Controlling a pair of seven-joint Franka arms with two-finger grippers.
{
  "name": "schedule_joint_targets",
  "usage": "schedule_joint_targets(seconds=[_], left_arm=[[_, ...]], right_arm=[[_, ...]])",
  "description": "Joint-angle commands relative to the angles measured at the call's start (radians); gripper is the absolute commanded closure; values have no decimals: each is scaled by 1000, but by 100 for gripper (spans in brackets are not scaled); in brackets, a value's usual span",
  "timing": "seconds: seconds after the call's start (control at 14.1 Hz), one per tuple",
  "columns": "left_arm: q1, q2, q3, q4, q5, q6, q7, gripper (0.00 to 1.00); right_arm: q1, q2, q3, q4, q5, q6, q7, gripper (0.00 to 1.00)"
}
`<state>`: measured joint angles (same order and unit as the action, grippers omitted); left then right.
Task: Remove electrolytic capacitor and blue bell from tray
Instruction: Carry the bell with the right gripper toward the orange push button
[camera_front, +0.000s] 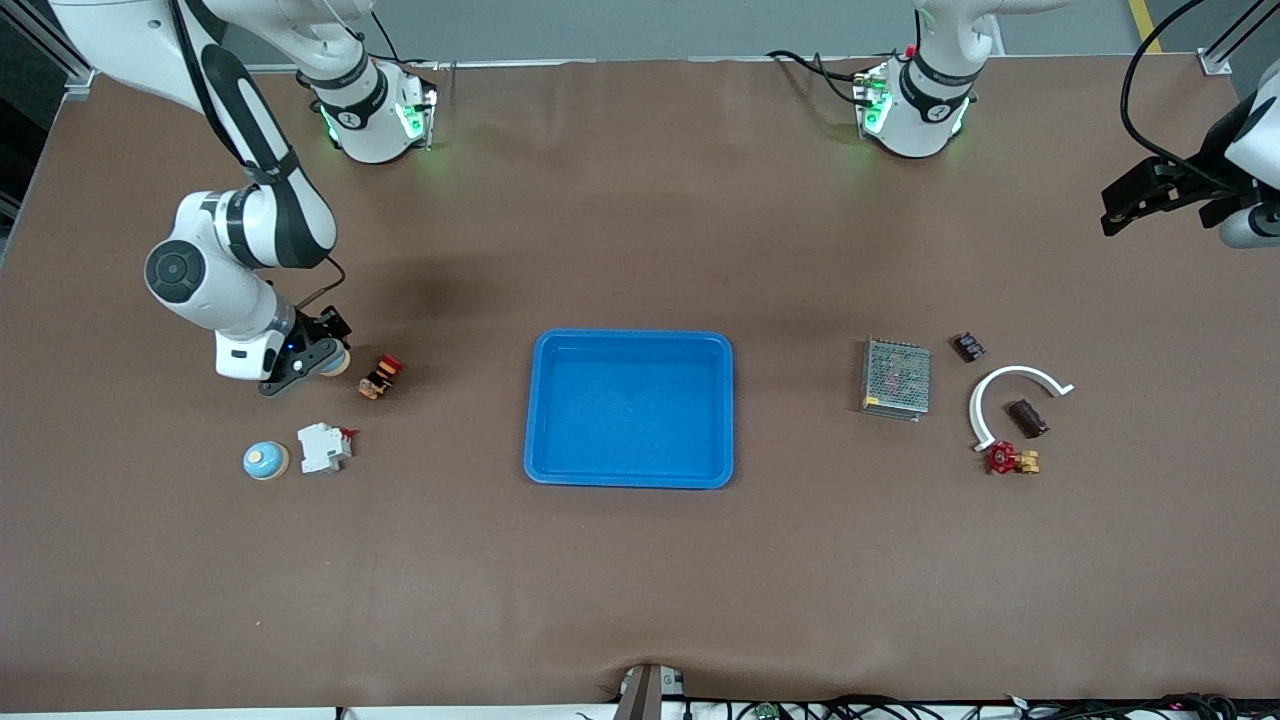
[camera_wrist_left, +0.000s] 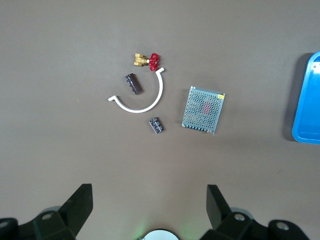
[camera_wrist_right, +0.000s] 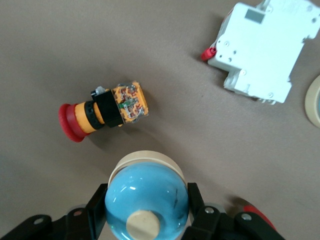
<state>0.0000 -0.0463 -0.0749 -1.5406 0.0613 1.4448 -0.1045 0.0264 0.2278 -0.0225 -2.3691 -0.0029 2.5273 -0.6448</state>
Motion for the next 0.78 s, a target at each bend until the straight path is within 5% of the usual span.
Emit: schedule_joint_targets(seconds=[0.0, 0.71], left_arm=[[1, -15, 3, 2, -28, -3, 16, 0], [8, -21, 4, 2, -43, -9, 19, 0]], right_arm=[[-6, -28, 4, -56, -14, 37, -6, 64], [-5, 13, 6, -105, -14, 148, -22, 64]])
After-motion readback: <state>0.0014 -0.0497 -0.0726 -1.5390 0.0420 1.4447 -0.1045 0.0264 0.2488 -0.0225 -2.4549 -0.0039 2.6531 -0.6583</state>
